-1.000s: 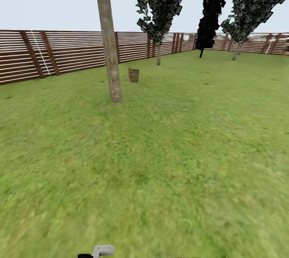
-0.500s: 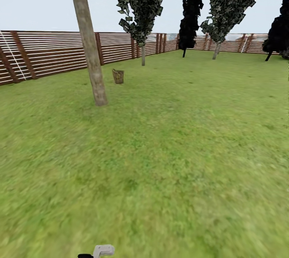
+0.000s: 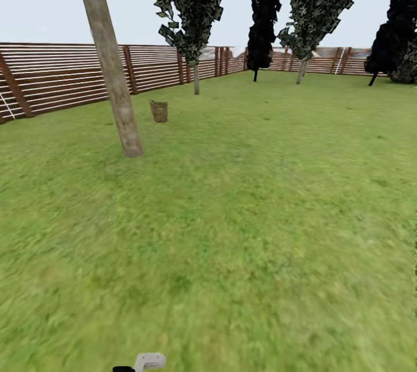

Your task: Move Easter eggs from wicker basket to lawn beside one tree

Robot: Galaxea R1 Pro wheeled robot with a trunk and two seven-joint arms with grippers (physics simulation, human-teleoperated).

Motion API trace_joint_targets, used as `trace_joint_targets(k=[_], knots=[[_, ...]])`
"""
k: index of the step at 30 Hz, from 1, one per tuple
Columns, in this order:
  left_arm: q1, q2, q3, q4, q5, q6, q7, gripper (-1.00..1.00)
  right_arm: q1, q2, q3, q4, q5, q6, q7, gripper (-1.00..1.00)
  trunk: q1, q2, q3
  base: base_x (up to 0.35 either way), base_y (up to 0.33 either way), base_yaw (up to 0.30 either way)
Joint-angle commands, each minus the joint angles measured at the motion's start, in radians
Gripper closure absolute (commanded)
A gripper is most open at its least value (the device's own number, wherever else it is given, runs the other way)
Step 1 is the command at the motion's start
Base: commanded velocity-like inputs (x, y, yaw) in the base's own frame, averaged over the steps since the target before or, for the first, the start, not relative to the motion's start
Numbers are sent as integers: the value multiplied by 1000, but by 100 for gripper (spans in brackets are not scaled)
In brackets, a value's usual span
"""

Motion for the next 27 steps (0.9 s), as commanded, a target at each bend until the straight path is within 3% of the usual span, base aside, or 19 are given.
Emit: trace_joint_targets(k=[1, 27], knots=[[0, 0, 1, -2, 1, 6, -2, -100, 0, 0, -6, -2, 0, 5, -3, -100, 1, 0, -2, 325, 0, -234], [0, 0, 1, -2, 1, 6, -2, -100, 0, 0, -6, -2, 2, 3, -3, -100, 1, 0, -29, 325, 0, -215]])
